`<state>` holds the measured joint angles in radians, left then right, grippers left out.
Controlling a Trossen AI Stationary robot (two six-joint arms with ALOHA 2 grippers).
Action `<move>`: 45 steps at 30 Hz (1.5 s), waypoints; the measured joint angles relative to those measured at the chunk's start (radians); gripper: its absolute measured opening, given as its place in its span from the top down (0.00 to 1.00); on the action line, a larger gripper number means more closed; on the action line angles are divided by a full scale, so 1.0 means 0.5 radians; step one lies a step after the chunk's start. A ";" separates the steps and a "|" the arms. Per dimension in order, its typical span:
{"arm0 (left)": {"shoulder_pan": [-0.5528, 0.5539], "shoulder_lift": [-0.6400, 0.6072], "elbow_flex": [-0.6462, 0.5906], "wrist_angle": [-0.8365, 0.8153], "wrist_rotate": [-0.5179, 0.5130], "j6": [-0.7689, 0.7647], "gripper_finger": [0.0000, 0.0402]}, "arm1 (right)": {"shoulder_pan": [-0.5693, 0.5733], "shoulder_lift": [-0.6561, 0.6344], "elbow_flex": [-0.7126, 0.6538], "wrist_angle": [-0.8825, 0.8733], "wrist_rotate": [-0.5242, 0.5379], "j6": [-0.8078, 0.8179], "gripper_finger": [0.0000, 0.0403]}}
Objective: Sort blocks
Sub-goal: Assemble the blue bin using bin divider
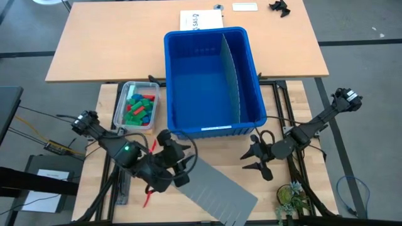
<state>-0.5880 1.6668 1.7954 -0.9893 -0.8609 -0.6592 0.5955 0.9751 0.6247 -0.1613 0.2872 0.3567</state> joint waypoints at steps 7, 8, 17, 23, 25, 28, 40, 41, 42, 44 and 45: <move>0.051 0.216 0.000 -0.192 0.246 -0.102 0.53 | 0.115 0.208 -0.001 0.065 -0.061 -0.296 0.54; 0.068 0.250 0.000 -0.224 0.284 -0.116 0.53 | 0.129 0.248 -0.001 0.079 -0.061 -0.330 0.54; 0.206 0.421 -0.143 -0.456 0.597 -0.128 0.53 | 0.195 0.541 0.023 0.179 -0.100 -0.395 0.54; 0.308 0.365 -0.564 -0.272 0.702 -0.162 0.53 | 0.289 0.585 0.061 0.159 -0.154 -0.230 0.56; 0.334 0.355 -0.696 -0.086 0.817 -0.168 0.53 | 0.315 0.591 0.061 0.157 -0.133 -0.228 0.57; 0.354 0.353 -0.852 0.207 1.046 -0.220 0.53 | 0.340 0.599 0.061 0.152 -0.078 -0.238 0.56; 0.309 0.151 -1.367 1.075 1.185 -0.815 0.57 | 0.646 0.812 0.063 0.310 -0.024 -0.513 0.50; 0.302 0.142 -1.413 1.149 1.175 -0.866 0.57 | 0.677 0.859 0.063 0.336 -0.020 -0.528 0.50; 0.298 0.140 -1.448 1.217 1.169 -0.915 0.57 | 0.708 0.899 0.063 0.345 -0.017 -0.546 0.50; 0.282 0.140 -1.507 1.338 1.132 -0.994 0.57 | 0.750 0.987 0.069 0.405 -0.010 -0.568 0.50; 0.272 0.140 -1.537 1.375 1.096 -1.003 0.57 | 0.767 1.029 0.085 0.402 -0.010 -0.572 0.51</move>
<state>-0.4521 1.7370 1.0270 -0.3018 -0.3127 -1.1607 0.9790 1.4897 0.6673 0.0395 0.2824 0.0707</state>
